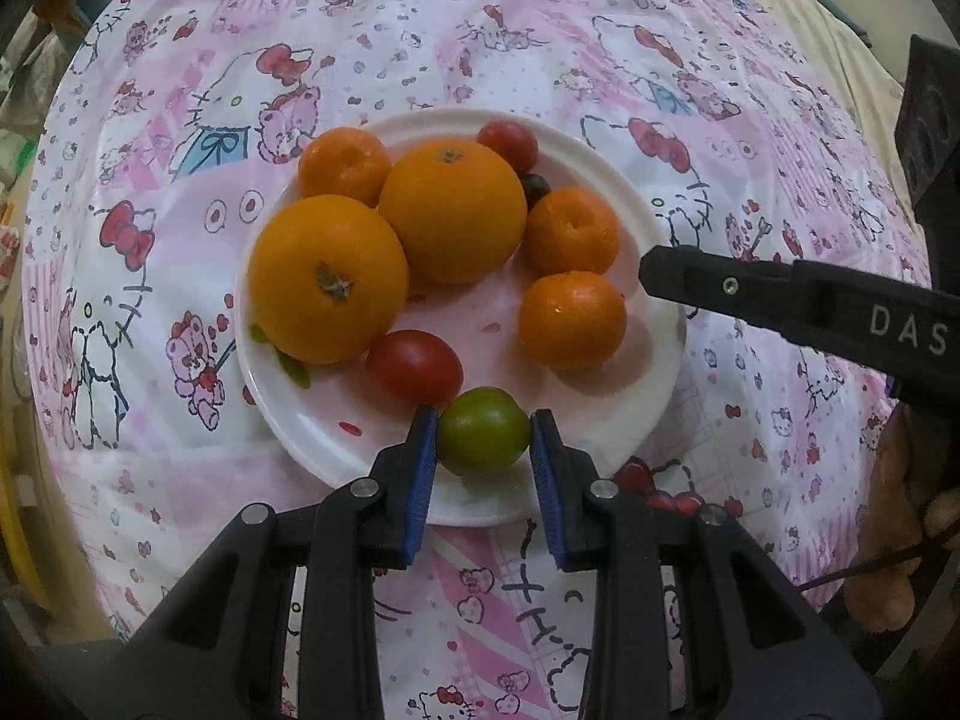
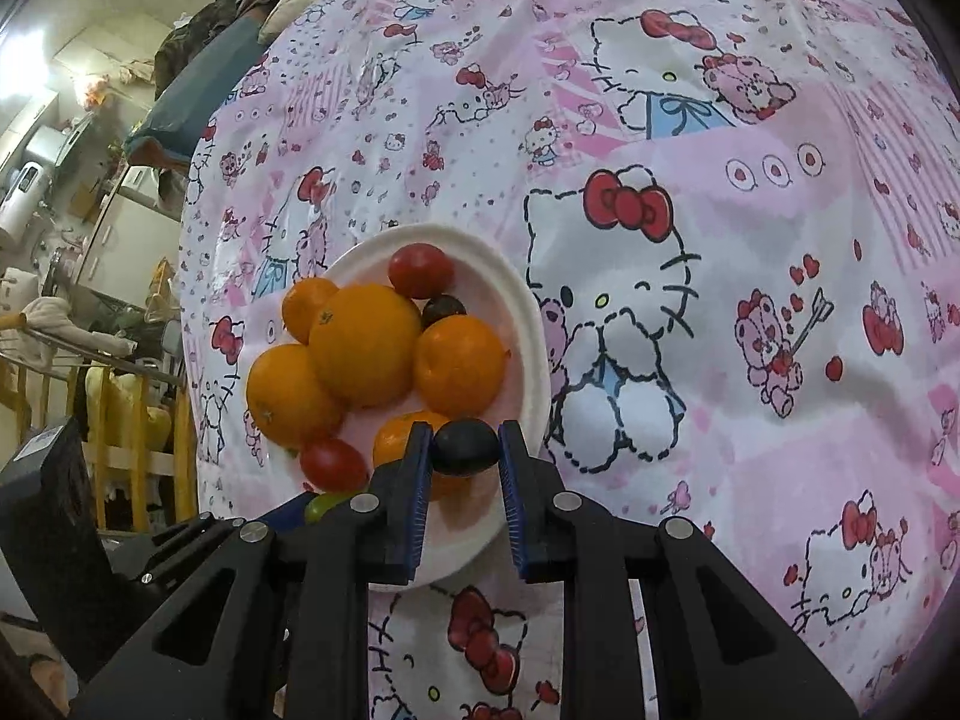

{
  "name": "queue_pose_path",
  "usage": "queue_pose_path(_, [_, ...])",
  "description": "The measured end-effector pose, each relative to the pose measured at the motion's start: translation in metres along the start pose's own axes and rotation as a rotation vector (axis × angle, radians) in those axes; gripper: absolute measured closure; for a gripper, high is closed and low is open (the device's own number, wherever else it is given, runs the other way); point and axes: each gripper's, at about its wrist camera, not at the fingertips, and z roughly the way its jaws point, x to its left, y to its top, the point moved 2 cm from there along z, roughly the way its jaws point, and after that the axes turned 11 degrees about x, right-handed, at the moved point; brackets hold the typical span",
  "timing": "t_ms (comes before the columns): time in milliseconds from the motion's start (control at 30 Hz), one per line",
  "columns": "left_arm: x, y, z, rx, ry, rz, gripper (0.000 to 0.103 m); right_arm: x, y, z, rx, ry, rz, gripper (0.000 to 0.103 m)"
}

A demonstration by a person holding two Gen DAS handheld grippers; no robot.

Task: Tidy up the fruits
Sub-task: 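Place the lime on the plate with the left gripper while the right gripper drops the dark tomato there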

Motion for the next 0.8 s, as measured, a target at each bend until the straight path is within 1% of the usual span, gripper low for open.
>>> queue_pose_path(133, [0.000,0.002,0.001,0.002,-0.002,-0.011,0.076,0.000,0.000,0.001,0.006,0.005,0.004,0.079])
queue_pose_path(400, [-0.006,0.004,0.002,-0.002,0.017,0.015,0.075,-0.001,0.000,0.002,0.008,-0.002,0.013,0.077])
queue_pose_path(533, [-0.004,0.004,0.002,0.000,0.008,0.003,0.075,0.000,0.000,0.002,-0.001,-0.005,0.011,0.077])
queue_pose_path(567, [-0.003,0.004,0.003,0.002,0.007,0.001,0.073,0.000,0.000,0.001,-0.004,-0.001,0.013,0.077])
queue_pose_path(600, [-0.003,0.004,0.003,0.005,0.002,0.000,0.071,0.000,0.000,0.001,-0.007,0.003,0.015,0.077])
queue_pose_path(633, [-0.003,0.003,0.002,0.006,-0.008,-0.001,0.064,0.001,0.000,-0.001,-0.010,0.002,0.013,0.077])
queue_pose_path(667, [-0.003,0.003,0.001,0.001,-0.006,-0.004,0.050,0.002,-0.001,-0.001,-0.012,0.002,0.011,0.076])
queue_pose_path(700, [-0.003,0.002,-0.001,-0.008,0.001,-0.006,0.044,0.003,-0.001,-0.003,-0.018,-0.001,0.005,0.076])
queue_pose_path(733, [-0.003,0.001,-0.003,-0.021,0.008,-0.007,0.033,0.004,-0.001,-0.005,-0.023,-0.004,0.001,0.075])
queue_pose_path(767, [-0.003,0.001,-0.005,-0.029,0.012,-0.007,0.029,0.004,-0.001,-0.006,-0.029,-0.008,-0.001,0.068])
queue_pose_path(800, [-0.004,0.001,-0.007,-0.033,0.008,-0.004,0.028,0.004,-0.001,-0.008,-0.035,-0.012,-0.001,0.052])
